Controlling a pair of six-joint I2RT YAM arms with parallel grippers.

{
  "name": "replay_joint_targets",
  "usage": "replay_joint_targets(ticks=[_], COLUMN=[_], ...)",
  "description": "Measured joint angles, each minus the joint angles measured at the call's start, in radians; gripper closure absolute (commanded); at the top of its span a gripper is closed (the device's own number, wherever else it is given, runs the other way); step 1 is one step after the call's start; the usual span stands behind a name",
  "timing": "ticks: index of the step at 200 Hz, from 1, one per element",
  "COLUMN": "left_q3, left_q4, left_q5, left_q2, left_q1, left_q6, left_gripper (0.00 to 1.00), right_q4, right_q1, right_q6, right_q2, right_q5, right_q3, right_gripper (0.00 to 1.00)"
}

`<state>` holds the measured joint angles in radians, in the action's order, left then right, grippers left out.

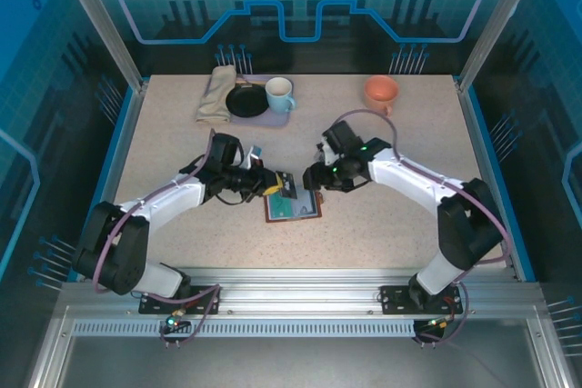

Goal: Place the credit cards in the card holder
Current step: Pick up the credit card from the storage box, then insert the credit card into the card slot.

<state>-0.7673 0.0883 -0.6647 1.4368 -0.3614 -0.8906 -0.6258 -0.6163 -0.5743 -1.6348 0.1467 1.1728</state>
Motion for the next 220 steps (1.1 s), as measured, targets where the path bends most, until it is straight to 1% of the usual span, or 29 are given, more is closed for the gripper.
replay_joint_targets(ticks=[20,41,112,176,220], left_q3=[0.007,0.007,0.007,0.006,0.000], left_q4=[0.003,-0.008,-0.008,-0.015,-0.021], left_q5=[0.019,0.027,0.080,0.105,0.120], left_q2=[0.023,0.048,0.128,0.179,0.212], left_q1=[-0.022,-0.035,-0.037,-0.038,-0.044], left_q6=[0.008,0.016,0.056,0.090,0.132], left_gripper=[1.00,1.00,1.00,1.00,0.99], right_q4=[-0.042,-0.066,-0.089,-0.092,-0.092], right_q1=[-0.047,-0.053,-0.053,-0.052,-0.050], right_q6=[0.023,0.039,0.071,0.076,0.074], right_q2=[-0.053,-0.093,-0.209,-0.275,-0.288], right_q5=[-0.076,-0.117,-0.144,-0.159,-0.159], right_q3=[0.020,0.034,0.106,0.110,0.110], right_gripper=[0.31,0.30,0.29,0.36,0.41])
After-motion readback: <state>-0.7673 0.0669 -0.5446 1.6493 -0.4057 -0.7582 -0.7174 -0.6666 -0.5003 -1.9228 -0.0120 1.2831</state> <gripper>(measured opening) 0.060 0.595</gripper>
